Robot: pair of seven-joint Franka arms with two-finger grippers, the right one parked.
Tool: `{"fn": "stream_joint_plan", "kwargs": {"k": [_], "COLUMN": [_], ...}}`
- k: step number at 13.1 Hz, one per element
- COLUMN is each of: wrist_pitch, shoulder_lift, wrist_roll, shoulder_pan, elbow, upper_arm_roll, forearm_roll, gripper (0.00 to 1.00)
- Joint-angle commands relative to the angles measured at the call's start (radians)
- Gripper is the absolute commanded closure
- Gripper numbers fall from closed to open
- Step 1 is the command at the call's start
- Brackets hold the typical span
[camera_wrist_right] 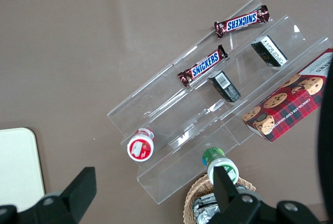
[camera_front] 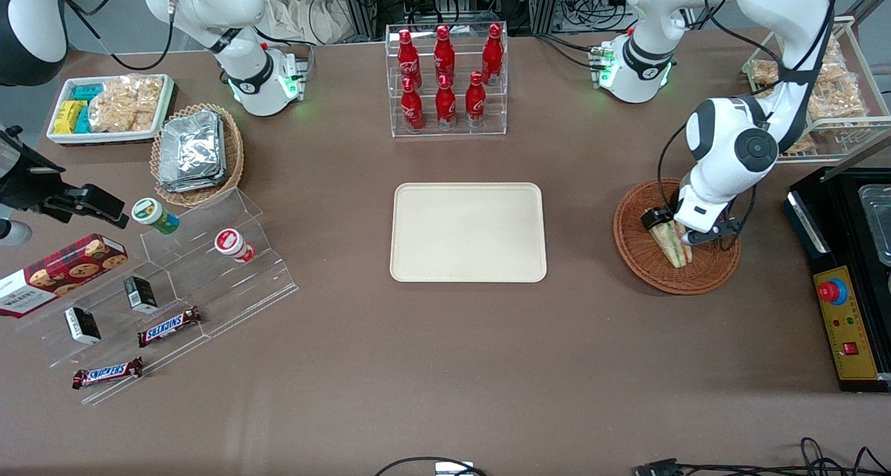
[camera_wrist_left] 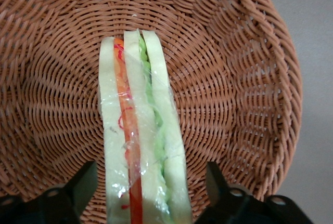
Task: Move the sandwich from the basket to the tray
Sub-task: 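Lower the open left gripper onto the sandwich in the wicker basket, then close the left gripper on the sandwich and lift it from the basket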
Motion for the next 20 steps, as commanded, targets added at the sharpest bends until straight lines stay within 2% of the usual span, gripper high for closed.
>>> {"fn": "stream_joint_plan", "kwargs": {"k": [1, 2, 5, 8, 10, 13, 17, 18, 20], "wrist_pitch": [0.020, 0.019, -0.019, -0.214, -0.426, -0.828, -1.127, -1.167, -1.201], "shoulder_lift": [-0.009, -0.015, -0.052, -0.154, -0.188, -0.166, -0.129, -0.123, -0.122], "wrist_roll": [0.006, 0.006, 0.035, 0.040, 0.051, 0.078, 0.085, 0.077, -0.010], "shoulder_pan": [0.001, 0.001, 0.000, -0.010, -0.010, -0.020, -0.087, -0.098, -0.095], "elbow": [-0.008, -0.008, 0.004, 0.071, 0.198, 0.528, 0.832, 0.875, 0.895], "upper_arm_roll": [0.019, 0.019, 0.023, 0.022, 0.022, 0.017, 0.002, -0.033, -0.174], "forearm_roll": [0.030, 0.030, 0.030, 0.028, 0.030, 0.034, 0.033, 0.034, 0.025], "gripper": [0.77, 0.84, 0.84, 0.84, 0.83, 0.83, 0.83, 0.83, 0.83]}}
